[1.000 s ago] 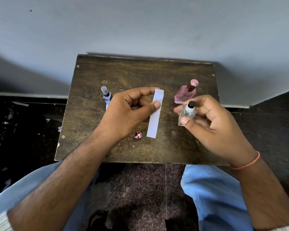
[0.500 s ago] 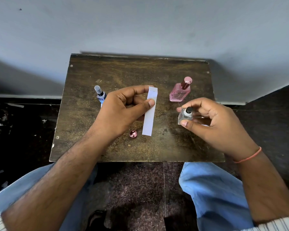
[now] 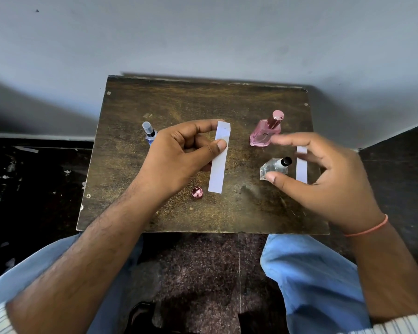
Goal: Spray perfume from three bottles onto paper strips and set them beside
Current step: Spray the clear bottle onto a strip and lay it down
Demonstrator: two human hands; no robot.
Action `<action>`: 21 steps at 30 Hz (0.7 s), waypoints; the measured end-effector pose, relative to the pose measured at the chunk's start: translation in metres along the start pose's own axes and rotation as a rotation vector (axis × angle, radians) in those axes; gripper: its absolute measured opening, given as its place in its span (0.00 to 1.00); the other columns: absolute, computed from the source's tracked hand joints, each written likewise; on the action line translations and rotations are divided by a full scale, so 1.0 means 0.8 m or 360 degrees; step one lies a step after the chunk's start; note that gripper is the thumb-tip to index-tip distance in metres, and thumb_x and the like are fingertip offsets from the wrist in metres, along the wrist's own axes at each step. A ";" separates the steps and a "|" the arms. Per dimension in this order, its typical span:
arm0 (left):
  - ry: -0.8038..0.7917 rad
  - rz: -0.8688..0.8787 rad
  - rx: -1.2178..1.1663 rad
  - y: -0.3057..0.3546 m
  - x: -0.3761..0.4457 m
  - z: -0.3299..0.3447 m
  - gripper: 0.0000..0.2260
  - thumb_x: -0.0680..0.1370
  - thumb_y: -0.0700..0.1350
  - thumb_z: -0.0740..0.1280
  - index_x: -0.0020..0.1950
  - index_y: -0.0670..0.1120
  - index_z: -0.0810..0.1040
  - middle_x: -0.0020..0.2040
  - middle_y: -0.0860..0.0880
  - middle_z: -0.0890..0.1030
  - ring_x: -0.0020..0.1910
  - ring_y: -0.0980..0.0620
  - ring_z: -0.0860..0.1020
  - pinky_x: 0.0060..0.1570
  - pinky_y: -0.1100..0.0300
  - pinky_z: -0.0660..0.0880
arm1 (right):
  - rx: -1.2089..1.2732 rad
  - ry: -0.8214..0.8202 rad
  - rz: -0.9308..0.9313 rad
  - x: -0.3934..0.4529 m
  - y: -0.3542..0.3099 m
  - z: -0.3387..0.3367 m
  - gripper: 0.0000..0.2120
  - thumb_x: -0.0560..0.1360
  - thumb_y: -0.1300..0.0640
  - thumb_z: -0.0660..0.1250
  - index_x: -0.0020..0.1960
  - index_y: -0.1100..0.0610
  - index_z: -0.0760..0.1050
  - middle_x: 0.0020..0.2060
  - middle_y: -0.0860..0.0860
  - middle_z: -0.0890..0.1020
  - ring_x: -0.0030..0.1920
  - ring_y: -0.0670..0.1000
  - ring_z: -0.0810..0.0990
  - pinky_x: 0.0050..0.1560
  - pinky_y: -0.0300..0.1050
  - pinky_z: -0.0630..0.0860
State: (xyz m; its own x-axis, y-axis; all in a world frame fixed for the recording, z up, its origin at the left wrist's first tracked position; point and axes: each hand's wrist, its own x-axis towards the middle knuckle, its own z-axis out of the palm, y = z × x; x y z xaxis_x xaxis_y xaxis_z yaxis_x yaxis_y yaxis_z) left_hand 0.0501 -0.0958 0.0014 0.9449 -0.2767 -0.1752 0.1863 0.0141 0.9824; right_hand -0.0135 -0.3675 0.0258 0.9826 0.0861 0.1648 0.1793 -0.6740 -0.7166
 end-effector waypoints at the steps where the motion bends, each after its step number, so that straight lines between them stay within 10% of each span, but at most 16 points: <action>1: 0.0004 0.0005 0.0006 0.000 0.000 0.000 0.15 0.80 0.37 0.75 0.67 0.45 0.85 0.41 0.49 0.88 0.45 0.51 0.90 0.46 0.57 0.87 | -0.0112 0.0147 -0.0156 0.001 -0.005 0.002 0.24 0.74 0.51 0.84 0.67 0.56 0.83 0.65 0.46 0.85 0.67 0.50 0.83 0.62 0.58 0.83; 5: 0.0003 0.0038 0.0069 -0.002 0.001 -0.001 0.15 0.80 0.37 0.75 0.67 0.45 0.85 0.41 0.48 0.87 0.44 0.52 0.89 0.46 0.57 0.86 | -0.0257 0.0511 -0.0567 0.001 -0.038 0.020 0.20 0.74 0.48 0.81 0.57 0.63 0.86 0.53 0.53 0.82 0.49 0.45 0.79 0.51 0.44 0.78; 10: 0.0016 0.0081 0.0067 -0.004 0.002 -0.006 0.14 0.81 0.36 0.75 0.66 0.45 0.85 0.41 0.49 0.88 0.43 0.53 0.89 0.44 0.60 0.85 | -0.0183 -0.0007 -0.0588 -0.013 -0.069 0.072 0.17 0.79 0.42 0.77 0.40 0.54 0.85 0.32 0.45 0.83 0.30 0.46 0.77 0.30 0.46 0.74; 15: 0.0067 0.0142 0.0112 -0.002 0.004 -0.010 0.13 0.80 0.37 0.76 0.63 0.50 0.85 0.38 0.54 0.87 0.40 0.56 0.86 0.43 0.58 0.85 | -0.0592 -0.0397 -0.0179 -0.013 -0.073 0.111 0.25 0.77 0.29 0.64 0.58 0.45 0.86 0.39 0.48 0.88 0.39 0.55 0.88 0.37 0.50 0.83; 21: 0.0124 0.0251 0.0138 0.000 0.002 -0.017 0.14 0.81 0.39 0.77 0.65 0.50 0.86 0.42 0.48 0.89 0.42 0.49 0.87 0.46 0.44 0.88 | -0.0576 -0.0264 -0.0118 -0.010 -0.068 0.134 0.20 0.78 0.33 0.69 0.63 0.44 0.81 0.44 0.48 0.89 0.44 0.56 0.88 0.39 0.51 0.84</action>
State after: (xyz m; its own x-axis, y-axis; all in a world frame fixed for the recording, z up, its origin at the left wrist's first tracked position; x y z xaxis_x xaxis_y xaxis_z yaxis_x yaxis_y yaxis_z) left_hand 0.0551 -0.0831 0.0006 0.9791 -0.2024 -0.0197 0.0135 -0.0321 0.9994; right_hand -0.0259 -0.2528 -0.0095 0.9675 0.2415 0.0746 0.2503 -0.8737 -0.4172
